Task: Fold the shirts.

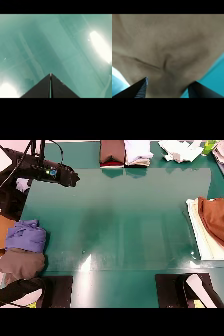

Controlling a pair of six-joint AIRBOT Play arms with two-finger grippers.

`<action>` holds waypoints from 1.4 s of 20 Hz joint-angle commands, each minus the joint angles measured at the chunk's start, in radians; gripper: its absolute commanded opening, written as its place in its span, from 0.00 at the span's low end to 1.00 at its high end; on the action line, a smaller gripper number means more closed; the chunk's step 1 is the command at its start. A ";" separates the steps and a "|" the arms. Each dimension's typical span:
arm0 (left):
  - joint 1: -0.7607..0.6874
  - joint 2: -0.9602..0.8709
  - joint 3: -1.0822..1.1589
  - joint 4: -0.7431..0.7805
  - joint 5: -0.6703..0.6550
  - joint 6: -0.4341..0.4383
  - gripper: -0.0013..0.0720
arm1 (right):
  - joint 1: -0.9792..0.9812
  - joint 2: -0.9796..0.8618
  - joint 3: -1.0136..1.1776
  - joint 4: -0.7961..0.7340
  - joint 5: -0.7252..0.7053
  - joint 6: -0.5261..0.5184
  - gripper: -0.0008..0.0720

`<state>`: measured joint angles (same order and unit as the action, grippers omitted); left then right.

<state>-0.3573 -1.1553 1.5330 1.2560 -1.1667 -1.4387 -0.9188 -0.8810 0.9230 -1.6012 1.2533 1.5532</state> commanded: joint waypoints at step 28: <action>0.000 0.001 0.000 -0.001 0.031 0.000 0.05 | 1.148 -0.249 0.305 0.292 -0.065 0.034 0.04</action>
<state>-0.3573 -1.1553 1.5330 1.2549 -1.1362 -1.4391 0.2203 -1.1244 1.2278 -1.3106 1.1992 1.5875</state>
